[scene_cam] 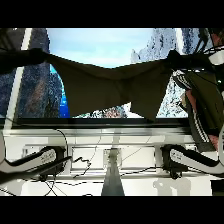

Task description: Fold the clothes and pants, and hang the long-sleeved shirts on hangers.

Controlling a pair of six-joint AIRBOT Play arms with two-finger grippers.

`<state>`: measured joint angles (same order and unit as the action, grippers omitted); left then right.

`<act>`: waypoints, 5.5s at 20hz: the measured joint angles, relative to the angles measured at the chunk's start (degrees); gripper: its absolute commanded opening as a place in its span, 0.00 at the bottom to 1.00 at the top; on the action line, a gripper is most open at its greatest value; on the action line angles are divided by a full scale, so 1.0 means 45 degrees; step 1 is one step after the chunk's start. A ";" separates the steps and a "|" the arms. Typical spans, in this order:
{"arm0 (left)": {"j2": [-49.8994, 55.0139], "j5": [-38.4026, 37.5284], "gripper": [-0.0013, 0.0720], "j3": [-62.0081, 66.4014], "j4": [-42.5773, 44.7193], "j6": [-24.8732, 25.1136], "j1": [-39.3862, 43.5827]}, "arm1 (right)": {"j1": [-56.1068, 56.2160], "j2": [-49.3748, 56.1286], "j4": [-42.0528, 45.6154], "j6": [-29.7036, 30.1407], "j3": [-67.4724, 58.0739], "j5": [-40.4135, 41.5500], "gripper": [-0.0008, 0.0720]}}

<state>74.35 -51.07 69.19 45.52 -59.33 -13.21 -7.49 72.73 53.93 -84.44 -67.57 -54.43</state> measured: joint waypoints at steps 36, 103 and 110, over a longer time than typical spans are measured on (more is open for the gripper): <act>0.1253 -0.5095 0.95 -0.4172 0.2701 0.0559 -0.2059 | -0.3162 0.4231 -0.0049 0.2361 0.2108 -0.2059 0.04; 0.3376 -0.4124 0.03 0.1132 -0.3075 0.2963 -0.1103 | -0.0573 0.4153 0.2127 0.2297 -0.4163 -0.3385 0.04; 0.3167 -0.7587 0.03 0.0753 0.0942 0.1297 -0.1277 | -0.0563 0.3861 0.3993 0.2336 -0.3410 -0.7004 0.04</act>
<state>88.60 -85.21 72.58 49.76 -53.49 -18.96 -10.02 90.11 71.90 -73.93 -82.91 -85.95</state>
